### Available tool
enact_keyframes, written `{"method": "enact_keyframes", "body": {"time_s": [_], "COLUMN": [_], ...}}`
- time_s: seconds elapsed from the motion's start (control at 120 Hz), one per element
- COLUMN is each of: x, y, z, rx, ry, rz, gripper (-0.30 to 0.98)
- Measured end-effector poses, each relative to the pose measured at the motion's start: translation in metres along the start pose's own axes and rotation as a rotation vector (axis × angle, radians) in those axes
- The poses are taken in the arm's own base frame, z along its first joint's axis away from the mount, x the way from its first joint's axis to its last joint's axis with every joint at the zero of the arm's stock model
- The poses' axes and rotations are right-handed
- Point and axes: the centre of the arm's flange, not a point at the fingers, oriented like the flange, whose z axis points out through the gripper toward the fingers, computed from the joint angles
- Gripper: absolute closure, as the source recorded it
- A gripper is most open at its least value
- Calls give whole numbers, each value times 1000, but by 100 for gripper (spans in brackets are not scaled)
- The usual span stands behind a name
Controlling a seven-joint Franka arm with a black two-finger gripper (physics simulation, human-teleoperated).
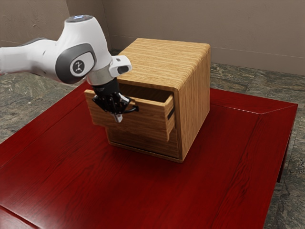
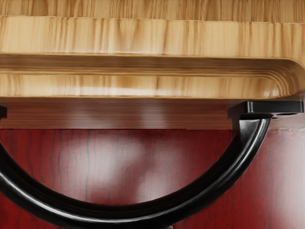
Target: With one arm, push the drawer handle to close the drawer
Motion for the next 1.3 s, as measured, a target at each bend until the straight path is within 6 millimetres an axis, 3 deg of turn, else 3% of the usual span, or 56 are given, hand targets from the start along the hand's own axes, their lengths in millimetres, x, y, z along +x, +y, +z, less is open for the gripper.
{"method": "enact_keyframes", "body": {"time_s": [0.667,0.858,0.942,0.983,1.033,1.083,1.133,1.208,1.3], "x": [53,70,69,52,12,-28,-56,-72,-69], "y": [5,-7,1,-4,-14,-22,-27,-33,-28], "z": [5,7,6,6,-12,-65,-106,-126,-160], "rx": [25,39,34,35,35,28,24,25,22], "ry": [32,43,44,26,25,85,128,126,126], "rz": [25,11,26,18,3,-7,-11,-17,-6], "gripper": [78,79,78,79,79,79,76,59,40]}}
